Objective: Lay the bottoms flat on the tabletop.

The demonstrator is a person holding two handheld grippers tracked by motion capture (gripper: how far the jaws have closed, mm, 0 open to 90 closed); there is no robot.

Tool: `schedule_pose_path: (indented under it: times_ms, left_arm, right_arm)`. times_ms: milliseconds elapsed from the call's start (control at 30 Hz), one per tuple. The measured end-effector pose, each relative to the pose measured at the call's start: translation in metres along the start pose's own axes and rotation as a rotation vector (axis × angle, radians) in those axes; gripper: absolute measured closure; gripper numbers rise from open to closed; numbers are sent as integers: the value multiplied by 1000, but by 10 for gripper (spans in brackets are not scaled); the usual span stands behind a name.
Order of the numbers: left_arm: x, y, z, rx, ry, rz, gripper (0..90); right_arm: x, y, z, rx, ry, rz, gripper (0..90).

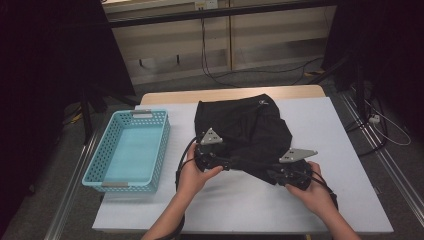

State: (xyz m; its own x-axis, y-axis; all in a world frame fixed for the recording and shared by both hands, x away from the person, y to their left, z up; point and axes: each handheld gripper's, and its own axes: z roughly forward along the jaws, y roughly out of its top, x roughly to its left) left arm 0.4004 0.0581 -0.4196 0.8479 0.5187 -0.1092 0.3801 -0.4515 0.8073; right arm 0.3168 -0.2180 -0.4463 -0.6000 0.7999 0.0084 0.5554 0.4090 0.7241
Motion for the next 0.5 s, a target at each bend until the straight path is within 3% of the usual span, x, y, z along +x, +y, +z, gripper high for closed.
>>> schedule_pose_path:
  times_ms: [133,167,200,267,467,500]
  left_arm:
    - [4,-3,-2,16,8,-12,261]
    - [7,-4,-3,17,13,-20,257]
    - [7,-4,-3,17,13,-20,255]
    - [7,-5,-4,12,14,-26,254]
    - [5,-4,-7,4,8,-19,253]
    - [5,-4,-7,4,9,-20,252]
  right_arm:
    - [-3,-7,7,14,-31,16,657]
    - [-4,-7,7,19,-19,19,745]
    - [-4,-7,7,19,-19,19,745]
    - [-5,-7,3,37,14,28,876]
    - [2,-10,-12,33,70,21,877]
    - [5,-14,-21,28,90,21,873]
